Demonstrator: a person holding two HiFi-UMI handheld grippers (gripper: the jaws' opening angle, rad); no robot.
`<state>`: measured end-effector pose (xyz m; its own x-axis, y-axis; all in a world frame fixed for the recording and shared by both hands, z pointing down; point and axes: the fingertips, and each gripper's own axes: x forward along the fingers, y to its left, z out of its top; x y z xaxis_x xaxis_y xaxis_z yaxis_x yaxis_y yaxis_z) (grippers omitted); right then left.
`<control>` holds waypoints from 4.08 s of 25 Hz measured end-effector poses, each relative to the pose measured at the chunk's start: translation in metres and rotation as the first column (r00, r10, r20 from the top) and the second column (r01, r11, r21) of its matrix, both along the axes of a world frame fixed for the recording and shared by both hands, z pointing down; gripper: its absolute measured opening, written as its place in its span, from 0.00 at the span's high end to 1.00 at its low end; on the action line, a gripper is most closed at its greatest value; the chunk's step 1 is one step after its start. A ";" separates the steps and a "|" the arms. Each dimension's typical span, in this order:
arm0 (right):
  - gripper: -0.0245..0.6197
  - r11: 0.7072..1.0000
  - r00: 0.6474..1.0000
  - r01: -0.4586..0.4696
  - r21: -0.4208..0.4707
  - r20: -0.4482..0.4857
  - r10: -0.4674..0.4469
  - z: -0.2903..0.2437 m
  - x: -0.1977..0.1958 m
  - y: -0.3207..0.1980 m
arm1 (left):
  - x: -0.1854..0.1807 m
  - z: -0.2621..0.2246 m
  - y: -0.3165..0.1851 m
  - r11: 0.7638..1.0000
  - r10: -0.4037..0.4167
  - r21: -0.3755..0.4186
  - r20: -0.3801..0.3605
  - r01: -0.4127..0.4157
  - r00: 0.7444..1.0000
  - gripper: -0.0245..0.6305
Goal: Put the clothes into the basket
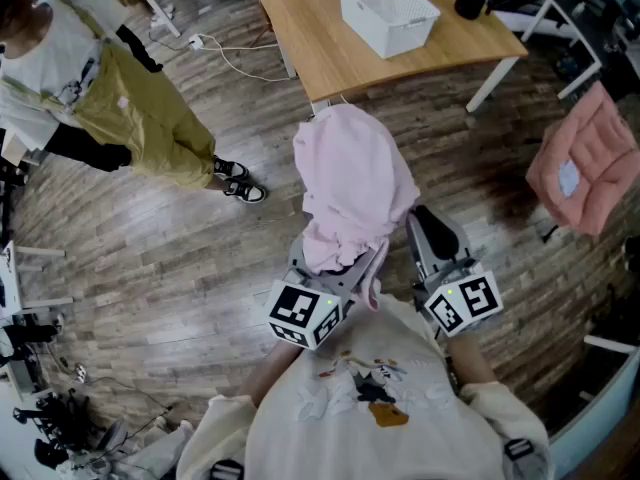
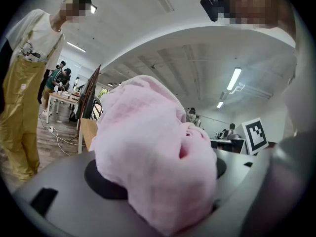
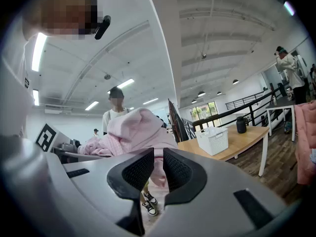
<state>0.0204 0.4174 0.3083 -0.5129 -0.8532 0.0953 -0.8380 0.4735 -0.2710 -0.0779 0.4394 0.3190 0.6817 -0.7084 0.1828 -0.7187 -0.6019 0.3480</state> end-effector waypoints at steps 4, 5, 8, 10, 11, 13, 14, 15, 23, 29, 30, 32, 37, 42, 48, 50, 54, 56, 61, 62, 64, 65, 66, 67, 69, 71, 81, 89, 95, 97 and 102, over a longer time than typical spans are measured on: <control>0.85 1.000 1.000 -0.003 0.008 -0.026 0.003 -0.005 -0.007 0.005 | -0.001 -0.004 -0.009 1.000 0.000 0.007 0.002 0.000 1.000 0.42; 0.85 1.000 0.999 -0.002 0.011 -0.032 0.002 -0.006 -0.008 0.005 | -0.001 -0.005 -0.010 1.000 0.001 0.010 0.004 -0.001 1.000 0.42; 0.85 1.000 0.999 -0.014 0.014 -0.049 0.014 -0.006 -0.013 0.009 | 0.000 -0.004 -0.010 1.000 0.005 0.004 0.007 -0.005 1.000 0.42; 0.86 0.999 0.998 -0.033 0.017 -0.047 0.033 -0.007 -0.015 0.011 | -0.002 -0.003 -0.010 1.000 0.000 -0.003 0.006 0.000 1.000 0.42; 0.86 0.999 0.998 -0.040 0.015 -0.038 0.041 -0.007 -0.016 0.011 | -0.003 -0.003 -0.011 1.000 -0.006 -0.005 0.003 0.006 1.000 0.42; 0.86 0.998 0.998 -0.061 0.004 -0.008 0.061 -0.005 -0.016 0.010 | -0.005 -0.004 -0.015 1.000 -0.023 -0.003 -0.007 0.023 1.000 0.42; 0.85 0.997 0.997 -0.076 -0.001 0.007 0.076 -0.005 -0.016 0.009 | -0.007 -0.004 -0.017 0.999 -0.032 0.002 -0.007 0.032 0.999 0.42; 0.85 0.996 0.996 -0.090 -0.001 0.016 0.090 -0.004 -0.017 0.008 | -0.010 -0.003 -0.019 0.999 -0.038 0.008 -0.003 0.038 0.999 0.42; 0.85 0.995 0.993 -0.094 -0.024 -0.077 0.091 0.010 -0.036 -0.007 | -0.024 0.006 -0.034 0.998 -0.051 0.029 0.038 0.050 0.998 0.42; 0.85 0.996 0.991 -0.078 -0.044 -0.111 0.072 0.015 -0.066 -0.018 | -0.051 0.006 -0.049 0.998 -0.050 0.039 0.073 0.047 0.996 0.42; 0.85 0.996 0.991 -0.075 -0.052 -0.113 0.068 0.015 -0.072 -0.020 | -0.055 0.007 -0.051 0.998 -0.050 0.028 0.072 0.048 0.996 0.42; 0.85 0.995 0.991 -0.070 -0.066 -0.117 0.062 0.016 -0.082 -0.022 | -0.061 0.008 -0.054 0.999 -0.047 0.013 0.073 0.046 0.996 0.42; 0.85 0.994 0.991 -0.058 -0.091 -0.123 0.047 0.018 -0.083 -0.026 | -0.060 0.009 -0.056 0.999 -0.039 0.000 0.087 0.039 0.995 0.42; 0.85 0.994 0.994 -0.065 -0.092 -0.096 0.056 0.028 -0.078 -0.046 | -0.060 0.020 -0.074 0.998 -0.055 -0.005 0.115 0.056 0.992 0.42; 0.85 0.993 0.996 -0.057 -0.103 -0.072 0.049 0.034 -0.063 -0.087 | -0.043 0.026 -0.107 0.997 -0.067 -0.018 0.130 0.070 0.989 0.42; 0.85 0.994 0.997 -0.058 -0.098 -0.050 0.053 0.034 -0.060 -0.108 | -0.041 0.026 -0.127 0.997 -0.071 -0.011 0.137 0.074 0.988 0.42; 0.85 0.993 0.998 -0.058 -0.105 -0.026 0.056 0.038 -0.042 -0.146 | -0.027 0.027 -0.164 0.996 -0.090 -0.010 0.144 0.092 0.985 0.42; 0.85 0.993 0.998 -0.056 -0.104 -0.030 0.053 0.040 -0.031 -0.165 | -0.015 0.031 -0.185 0.996 -0.090 -0.015 0.147 0.093 0.985 0.42; 0.85 0.993 0.998 -0.046 -0.110 -0.040 0.042 0.044 -0.009 -0.209 | 0.012 0.037 -0.231 0.996 -0.082 -0.020 0.158 0.086 0.984 0.42; 0.85 0.993 0.999 -0.040 -0.108 -0.040 0.035 0.043 -0.004 -0.215 | 0.018 0.037 -0.237 0.996 -0.084 -0.020 0.157 0.089 0.984 0.42; 0.85 0.995 0.999 -0.021 -0.097 -0.043 0.017 0.040 0.007 -0.222 | 0.033 0.037 -0.245 0.995 -0.091 -0.022 0.156 0.096 0.984 0.42; 0.85 0.996 0.999 -0.012 -0.092 -0.045 0.008 0.038 0.014 -0.226 | 0.042 0.037 -0.250 0.995 -0.094 -0.023 0.156 0.098 0.983 0.42; 0.85 0.996 0.999 -0.005 -0.089 -0.047 0.001 0.036 0.021 -0.232 | 0.050 0.036 -0.256 0.995 -0.096 -0.024 0.156 0.100 0.983 0.42; 0.85 0.996 0.999 0.001 -0.090 -0.047 -0.005 0.035 0.027 -0.239 | 0.057 0.036 -0.262 0.994 -0.098 -0.026 0.157 0.103 0.983 0.42; 0.85 0.995 0.999 0.014 -0.094 -0.040 -0.018 0.036 0.038 -0.252 | 0.068 0.037 -0.275 0.993 -0.107 -0.029 0.164 0.114 0.981 0.42; 0.85 0.995 0.999 0.032 -0.097 -0.027 -0.035 0.040 0.050 -0.263 | 0.080 0.041 -0.285 0.991 -0.125 -0.031 0.171 0.133 0.977 0.42; 0.85 0.995 0.998 0.056 -0.088 -0.014 -0.058 0.037 0.083 -0.292 | 0.114 0.038 -0.310 0.985 -0.160 -0.031 0.171 0.168 0.972 0.42; 0.85 0.996 0.999 0.052 -0.069 -0.007 -0.052 0.040 0.075 -0.318 | 0.109 0.046 -0.333 0.986 -0.155 -0.035 0.178 0.163 0.972 0.42; 0.85 0.995 0.998 0.058 -0.077 -0.019 -0.059 0.040 0.073 -0.358 | 0.107 0.046 -0.373 0.985 -0.157 -0.045 0.174 0.167 0.972 0.42; 0.85 0.996 0.998 0.051 -0.072 -0.032 -0.053 0.039 0.076 -0.373 | 0.111 0.045 -0.389 0.986 -0.151 -0.046 0.172 0.161 0.973 0.42; 0.85 0.997 0.999 0.035 -0.065 -0.034 -0.038 0.040 0.076 -0.380 | 0.111 0.046 -0.398 0.988 -0.143 -0.034 0.169 0.151 0.975 0.42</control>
